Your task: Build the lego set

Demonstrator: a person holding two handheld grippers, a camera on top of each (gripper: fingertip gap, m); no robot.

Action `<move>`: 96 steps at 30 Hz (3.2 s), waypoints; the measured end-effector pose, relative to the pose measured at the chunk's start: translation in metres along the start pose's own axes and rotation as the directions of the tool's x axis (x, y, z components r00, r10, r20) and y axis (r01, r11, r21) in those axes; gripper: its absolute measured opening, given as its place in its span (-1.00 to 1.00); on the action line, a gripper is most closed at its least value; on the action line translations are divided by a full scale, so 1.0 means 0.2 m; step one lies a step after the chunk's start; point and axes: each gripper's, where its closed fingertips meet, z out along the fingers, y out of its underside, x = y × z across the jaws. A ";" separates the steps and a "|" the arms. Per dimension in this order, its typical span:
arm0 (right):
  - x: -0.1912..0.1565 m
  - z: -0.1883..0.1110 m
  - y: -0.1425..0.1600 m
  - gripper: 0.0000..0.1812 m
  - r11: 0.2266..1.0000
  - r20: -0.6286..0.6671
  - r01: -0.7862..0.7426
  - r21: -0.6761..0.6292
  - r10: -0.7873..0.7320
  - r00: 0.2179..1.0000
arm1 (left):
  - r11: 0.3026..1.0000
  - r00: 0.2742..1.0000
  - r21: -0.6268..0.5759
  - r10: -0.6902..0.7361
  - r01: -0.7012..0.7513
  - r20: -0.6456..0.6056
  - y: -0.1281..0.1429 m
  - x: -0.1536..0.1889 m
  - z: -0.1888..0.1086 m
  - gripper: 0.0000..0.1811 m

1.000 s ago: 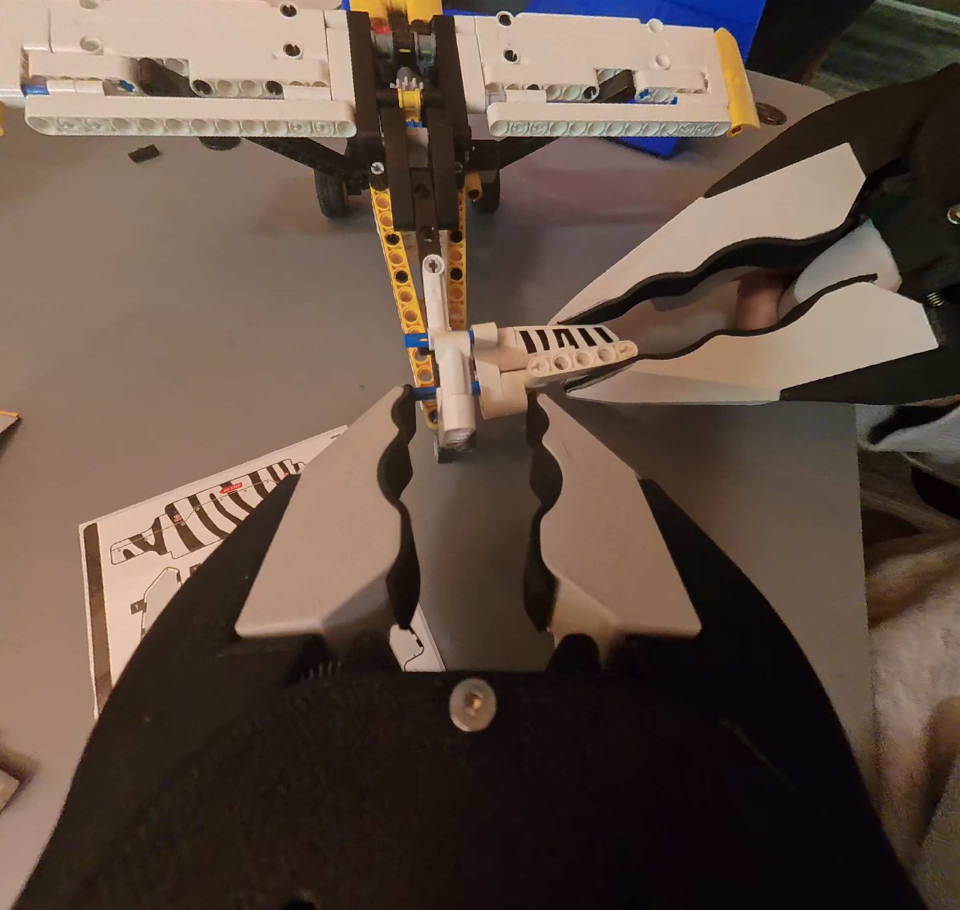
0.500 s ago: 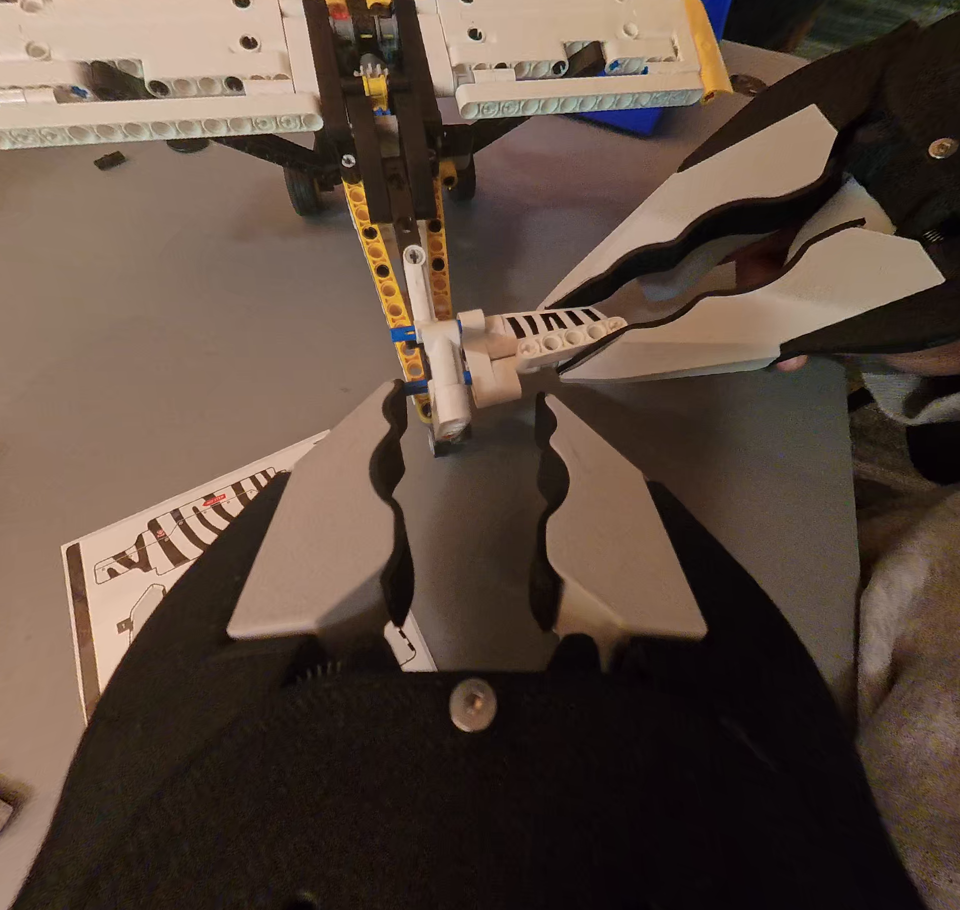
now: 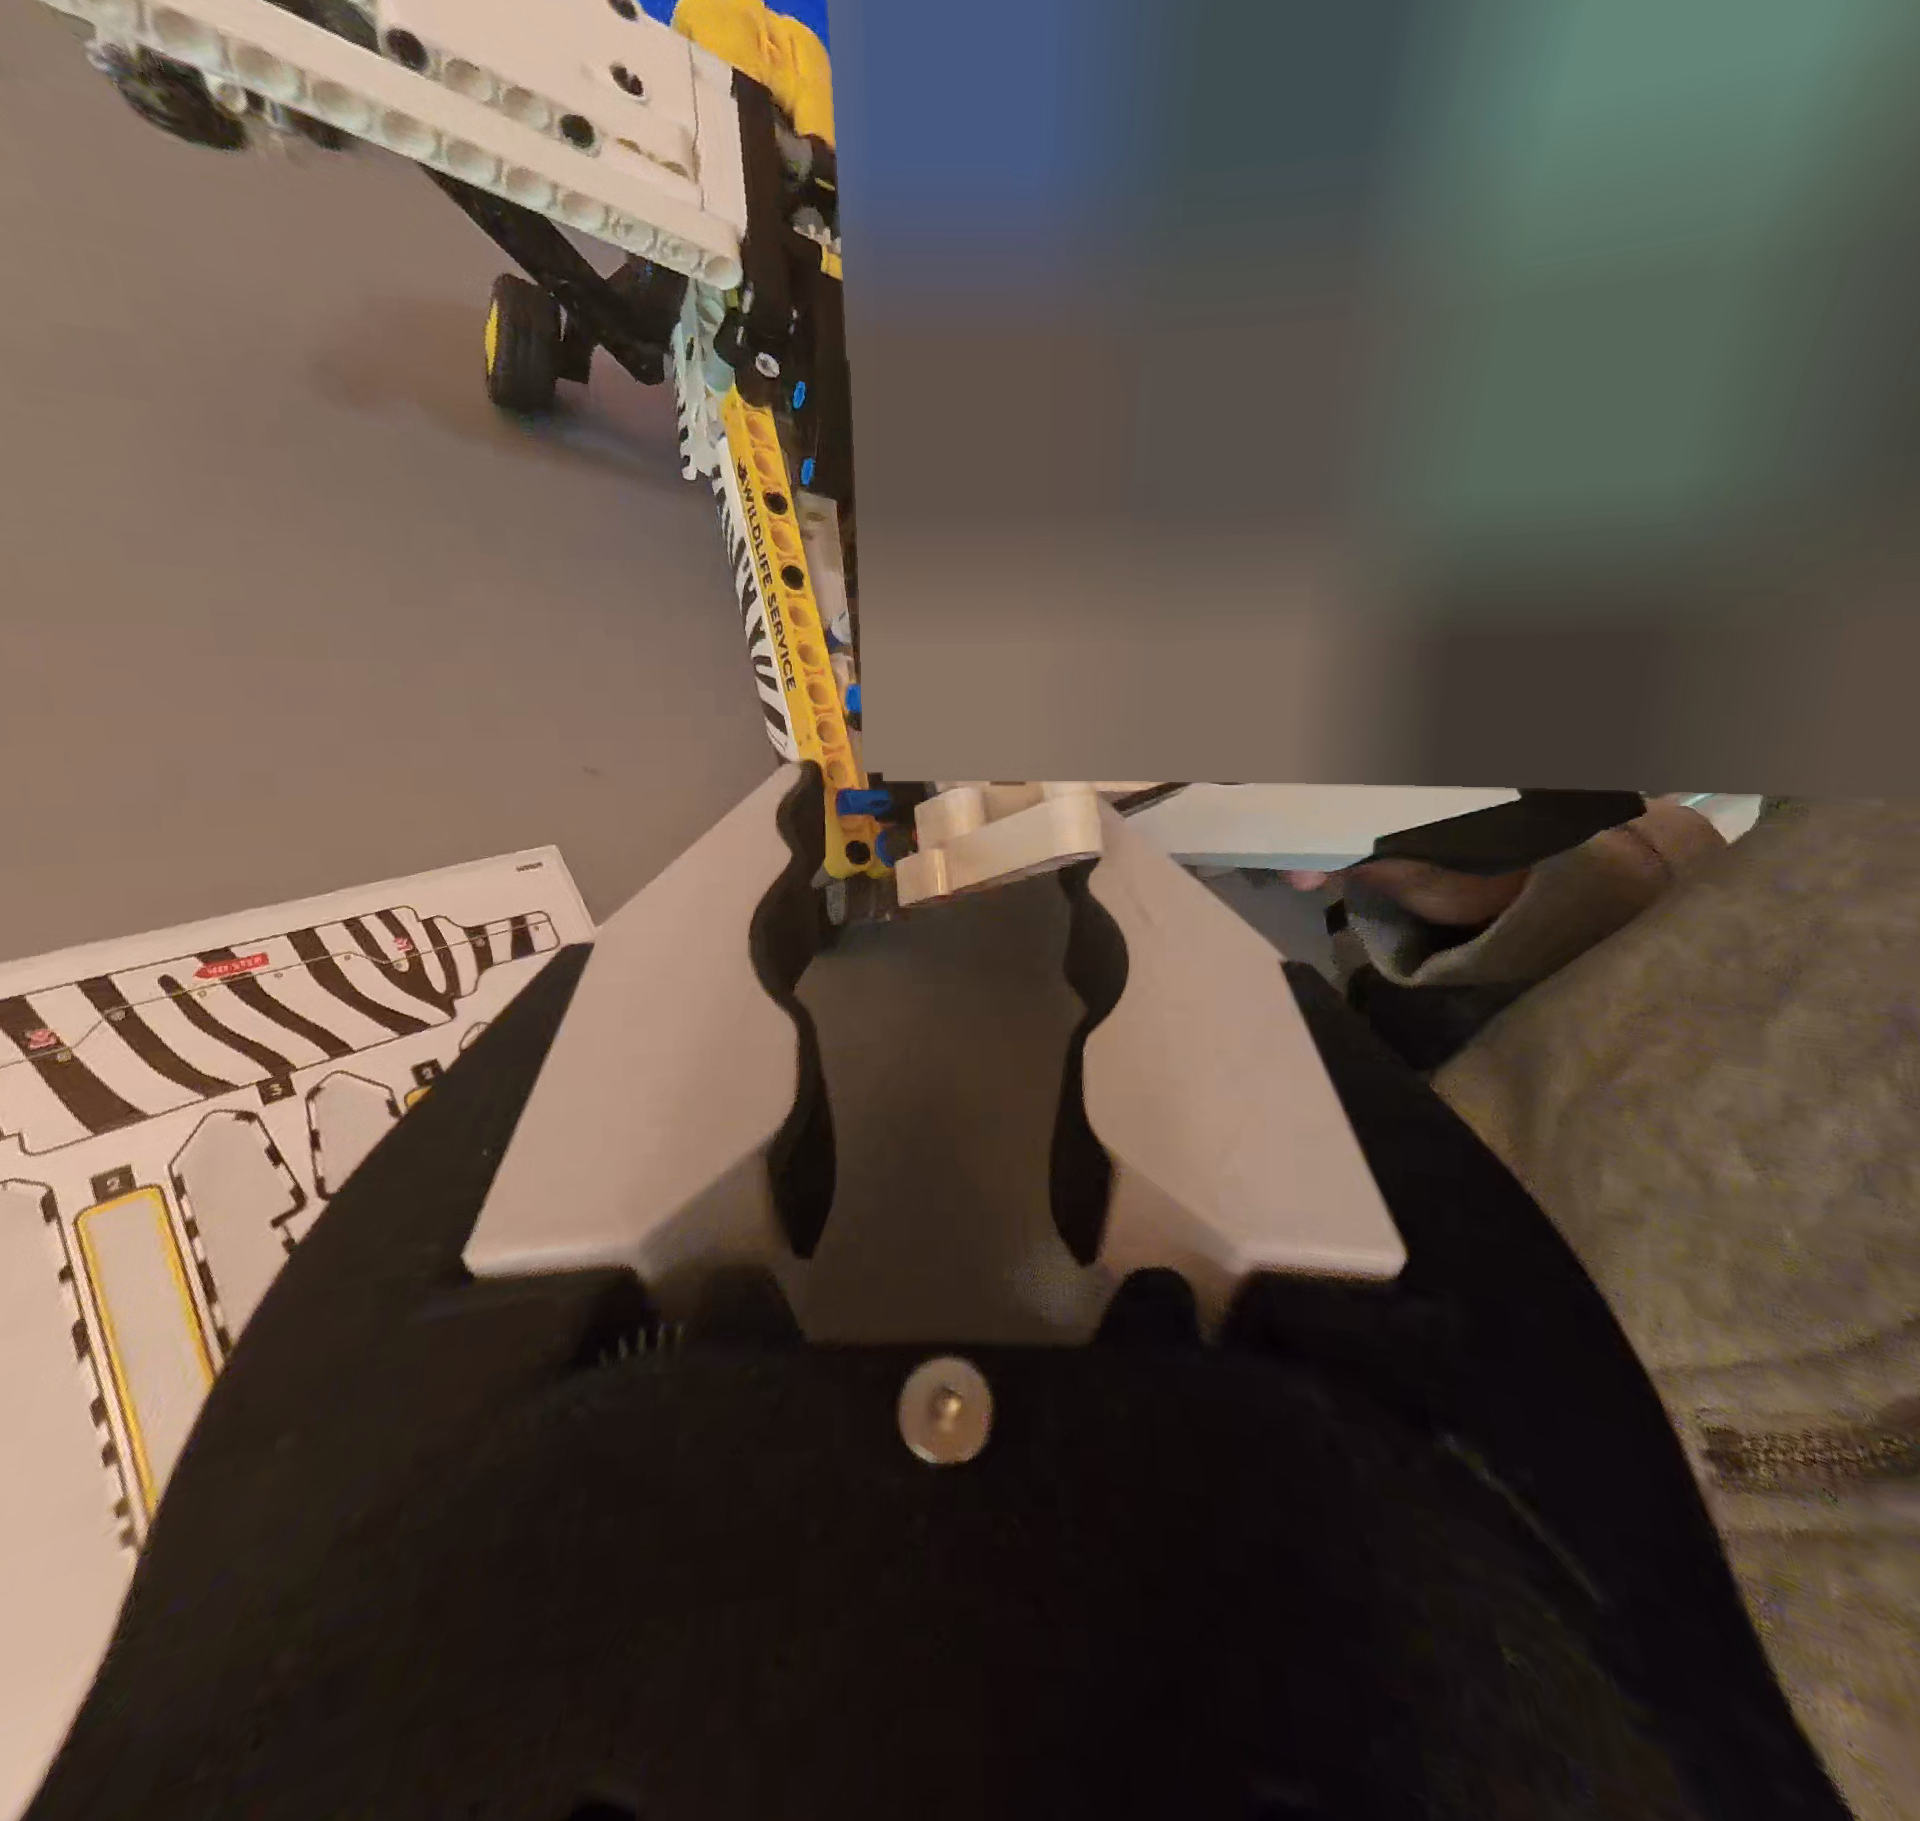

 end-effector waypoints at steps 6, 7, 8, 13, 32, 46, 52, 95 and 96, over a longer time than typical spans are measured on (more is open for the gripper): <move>0.00 0.00 0.00 -0.78 1.000 0.003 -0.001 0.003 0.001 1.000 | 0.999 0.998 0.001 0.049 -0.049 0.040 0.00 0.00 0.00 -0.52; 0.00 0.00 0.00 -0.78 1.000 0.002 0.000 0.002 0.000 1.000 | 0.999 0.998 0.009 0.051 -0.051 0.043 0.00 0.00 -0.01 -0.52; 0.00 0.00 0.00 -0.78 1.000 0.000 0.002 0.002 -0.002 1.000 | 0.999 0.998 0.015 0.049 -0.050 0.045 0.00 0.00 -0.01 -0.52; 0.00 0.00 0.00 -0.78 1.000 -0.003 0.007 0.002 -0.007 1.000 | 0.999 0.998 0.010 0.031 -0.031 0.058 0.01 0.00 -0.03 -0.54; 0.00 -0.02 -0.01 -0.78 0.996 0.080 -0.088 0.017 0.086 0.993 | 0.999 0.998 -0.010 0.031 -0.030 0.062 0.02 0.00 -0.02 -0.62; 0.01 -0.02 -0.02 -0.78 0.971 0.110 -0.237 0.019 0.233 0.966 | 0.997 0.993 -0.028 0.076 -0.074 0.092 0.03 0.00 -0.01 -0.56; 0.00 -0.01 -0.01 -0.78 0.963 0.087 -0.271 0.007 0.269 0.959 | 0.995 0.992 -0.033 0.092 -0.089 0.088 0.04 0.01 0.00 -0.51; 0.00 0.01 0.03 -0.81 0.909 0.080 -0.283 -0.308 0.321 0.944 | 0.890 0.822 -0.212 0.454 -0.403 0.343 0.06 -0.06 0.02 -0.54; 0.00 0.01 0.03 -0.81 0.908 0.081 -0.278 -0.314 0.317 0.945 | 0.896 0.831 -0.202 0.442 -0.395 0.337 0.06 -0.06 0.02 -0.54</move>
